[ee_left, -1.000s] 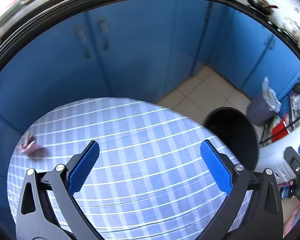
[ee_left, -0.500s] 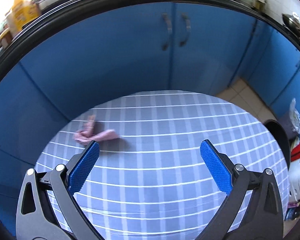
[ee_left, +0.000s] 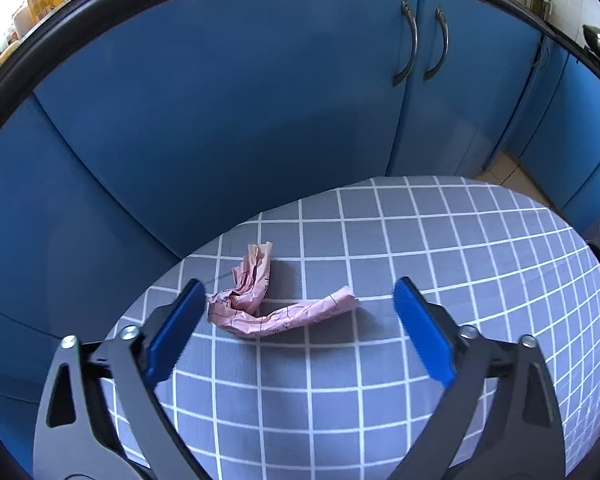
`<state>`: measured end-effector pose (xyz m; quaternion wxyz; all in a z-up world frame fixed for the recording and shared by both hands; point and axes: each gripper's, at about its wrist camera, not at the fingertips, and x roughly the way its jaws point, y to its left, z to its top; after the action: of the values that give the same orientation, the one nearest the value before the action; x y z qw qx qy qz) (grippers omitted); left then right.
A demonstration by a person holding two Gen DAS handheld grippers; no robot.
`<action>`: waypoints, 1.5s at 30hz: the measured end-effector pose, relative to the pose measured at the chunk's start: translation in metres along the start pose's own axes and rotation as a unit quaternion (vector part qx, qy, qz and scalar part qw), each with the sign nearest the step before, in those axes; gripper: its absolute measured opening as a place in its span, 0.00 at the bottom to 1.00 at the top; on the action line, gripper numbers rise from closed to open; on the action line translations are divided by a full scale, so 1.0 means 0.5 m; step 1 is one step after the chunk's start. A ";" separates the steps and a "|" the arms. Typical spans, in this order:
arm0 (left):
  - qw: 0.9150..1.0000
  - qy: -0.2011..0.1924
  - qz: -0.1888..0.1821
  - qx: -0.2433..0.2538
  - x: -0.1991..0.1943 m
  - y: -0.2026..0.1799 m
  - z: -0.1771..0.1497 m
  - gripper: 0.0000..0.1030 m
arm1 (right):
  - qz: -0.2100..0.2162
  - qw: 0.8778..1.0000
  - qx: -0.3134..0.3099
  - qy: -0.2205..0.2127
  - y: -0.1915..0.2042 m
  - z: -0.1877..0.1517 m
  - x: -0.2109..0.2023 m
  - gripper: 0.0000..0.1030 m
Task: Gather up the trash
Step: 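Move the open left tool toward the pink crumpled paper on the table, then close the left tool on the pink crumpled paper, then carry the pink paper in the left tool over the black bin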
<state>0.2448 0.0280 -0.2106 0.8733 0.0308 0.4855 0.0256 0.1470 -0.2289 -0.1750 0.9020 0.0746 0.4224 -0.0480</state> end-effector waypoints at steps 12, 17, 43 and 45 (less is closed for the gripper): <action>0.999 -0.001 -0.034 0.023 -0.008 0.009 0.008 0.23 | -0.008 1.000 0.007 -0.002 -0.009 -0.001 -0.008 0.85; 0.997 -0.001 -0.065 0.030 -0.040 -0.028 0.007 0.14 | -0.010 1.000 0.010 -0.012 -0.023 0.009 -0.026 0.85; 0.975 -0.034 -0.178 0.127 -0.224 -0.373 0.010 0.13 | -0.032 0.998 0.035 -0.037 -0.237 0.047 -0.116 0.85; 0.973 -0.037 -0.183 0.138 -0.235 -0.412 0.016 0.13 | -0.035 0.998 0.038 -0.038 -0.260 0.055 -0.116 0.85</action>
<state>0.1926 -0.1863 -0.1231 0.8678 0.0625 0.4491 -0.2033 0.1110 -0.3601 -0.1252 0.9117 0.0919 0.3882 -0.0982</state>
